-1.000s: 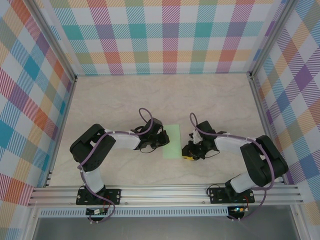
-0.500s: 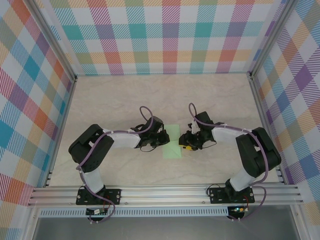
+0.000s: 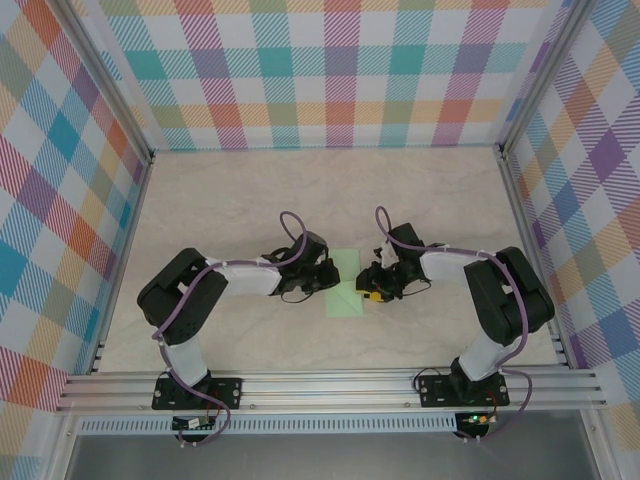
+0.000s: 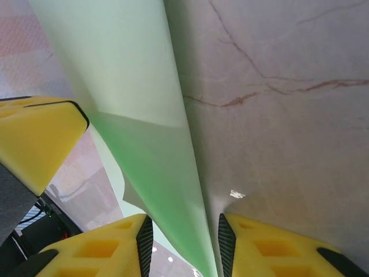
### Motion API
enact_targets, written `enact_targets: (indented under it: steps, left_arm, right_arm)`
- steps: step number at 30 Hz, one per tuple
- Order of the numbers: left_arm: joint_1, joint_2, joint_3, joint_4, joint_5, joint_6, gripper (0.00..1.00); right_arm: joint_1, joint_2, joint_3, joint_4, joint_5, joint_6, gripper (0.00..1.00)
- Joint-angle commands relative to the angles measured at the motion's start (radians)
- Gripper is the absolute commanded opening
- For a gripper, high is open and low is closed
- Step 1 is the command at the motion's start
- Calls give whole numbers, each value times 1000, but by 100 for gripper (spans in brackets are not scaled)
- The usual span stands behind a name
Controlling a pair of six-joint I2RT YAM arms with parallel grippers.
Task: Fold a paper plane with a square sheet of paper (pick it up from the middle)
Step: Turn over the paper at the center of the table.
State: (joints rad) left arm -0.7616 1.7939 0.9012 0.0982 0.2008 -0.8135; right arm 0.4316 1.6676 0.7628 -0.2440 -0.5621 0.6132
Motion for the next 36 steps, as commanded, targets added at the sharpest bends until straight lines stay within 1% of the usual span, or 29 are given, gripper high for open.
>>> enact_targets:
  steps: [1, 11, 16, 18, 24, 28, 32, 36]
  left_arm:
    - [-9, 29, 20, -38, 5, 13, 9]
    - [-9, 43, 16, -66, -4, 10, 8]
    - [-10, 25, 8, -84, -17, 14, 8]
    - [-10, 15, 0, -86, -25, 15, 8]
    - [-10, 10, -3, -89, -26, 16, 8]
    - [-9, 9, -1, -99, -32, 15, 8]
    - [-9, 5, -4, -100, -37, 12, 7]
    - [-10, -6, -5, -104, -41, 11, 7]
  right_arm:
    - [0, 15, 14, 38, -37, -13, 37]
    - [0, 14, 9, 46, -40, -6, 37]
    - [0, -15, 20, 1, 40, -20, 39]
    - [-1, -17, 23, -4, 51, -21, 40]
    - [1, 35, 18, 60, -33, -3, 37]
    - [2, 36, 6, 82, -61, -6, 33]
    - [3, 28, 0, 87, -83, -15, 30]
    - [3, 24, -7, 81, -72, -21, 33]
